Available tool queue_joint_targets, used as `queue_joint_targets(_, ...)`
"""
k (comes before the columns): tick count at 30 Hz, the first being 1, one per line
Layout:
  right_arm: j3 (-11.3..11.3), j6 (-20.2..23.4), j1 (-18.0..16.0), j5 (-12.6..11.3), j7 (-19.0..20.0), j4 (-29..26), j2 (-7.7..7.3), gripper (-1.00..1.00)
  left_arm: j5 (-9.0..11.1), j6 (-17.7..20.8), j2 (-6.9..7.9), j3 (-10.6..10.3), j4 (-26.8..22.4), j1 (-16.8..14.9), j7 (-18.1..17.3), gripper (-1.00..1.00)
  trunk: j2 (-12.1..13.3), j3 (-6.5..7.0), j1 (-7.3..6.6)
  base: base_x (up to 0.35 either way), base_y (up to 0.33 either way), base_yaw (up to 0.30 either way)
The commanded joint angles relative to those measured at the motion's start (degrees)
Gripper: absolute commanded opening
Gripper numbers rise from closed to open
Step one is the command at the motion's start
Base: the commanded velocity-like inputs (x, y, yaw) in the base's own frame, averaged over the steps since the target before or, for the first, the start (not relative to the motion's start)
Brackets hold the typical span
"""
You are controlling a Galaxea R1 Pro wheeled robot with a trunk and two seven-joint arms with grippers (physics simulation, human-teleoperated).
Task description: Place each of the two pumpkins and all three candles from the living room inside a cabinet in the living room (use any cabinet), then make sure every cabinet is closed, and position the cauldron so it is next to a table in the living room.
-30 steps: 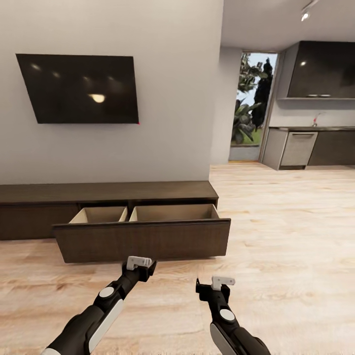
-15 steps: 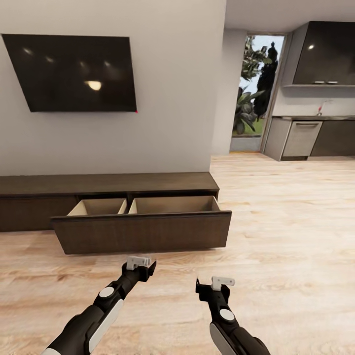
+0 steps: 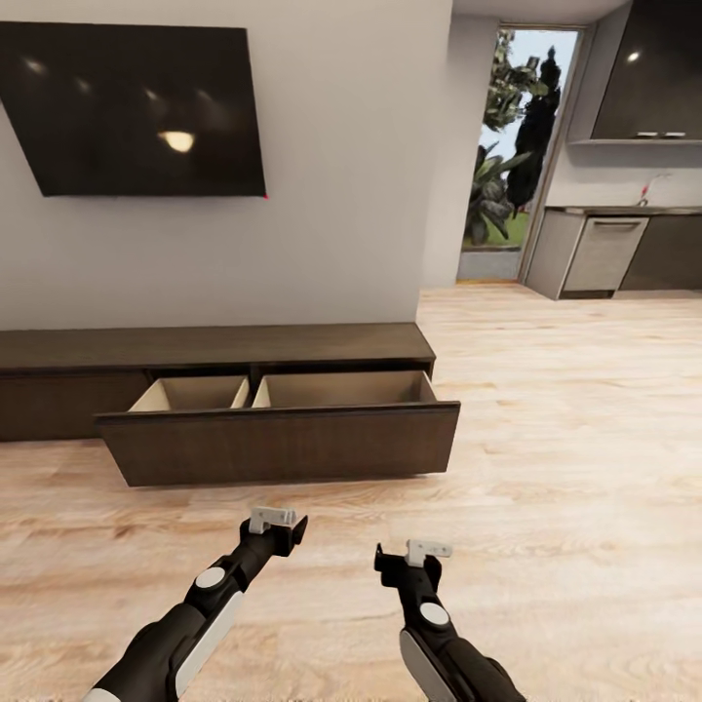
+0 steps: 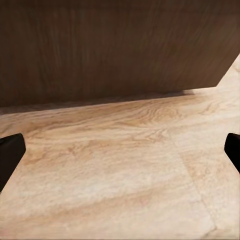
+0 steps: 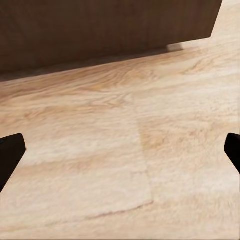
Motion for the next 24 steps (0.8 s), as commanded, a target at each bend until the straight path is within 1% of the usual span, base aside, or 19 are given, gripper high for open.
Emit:
queue_joint_targets(1,0.2,0.1,-0.2,-0.3,-0.4,0.0,0.12,1.0,0.6,0.2,0.07,-0.2,-0.1,0.0,0.3,1.0,0.0,-0.29,0.01,0.0,0.0,0.0)
queue_joint_targets(5,0.1,0.0,-0.8,-0.4,-0.3,0.8,0.39,1.0,0.6,0.3,0.06,-0.1,-0.1,0.0,0.3,1.0,-0.1,-1.17,0.11,0.0,0.0,0.0)
queue_joint_targets(17,-0.1,-0.1,-2.0,-0.3,-0.2,2.0,0.44,1.0,0.6,0.3,0.02,-0.1,-0.1,-0.1,0.5,1.0,-0.1,-1.17,0.11,0.006,0.0,0.0)
queue_joint_targets(20,-0.2,-0.1,-2.4,-0.3,-0.2,2.0,0.4,1.0,0.6,0.3,0.02,-0.1,-0.1,-0.1,0.6,1.0,-0.1,-1.17,0.11,0.15,0.0,0.0)
queue_joint_targets(24,-0.3,-0.1,-2.6,-0.3,-0.2,2.1,0.38,1.0,0.5,0.4,0.04,0.1,-0.1,-0.1,0.6,1.0,-0.1,-1.17,0.11,0.265,0.0,0.0)
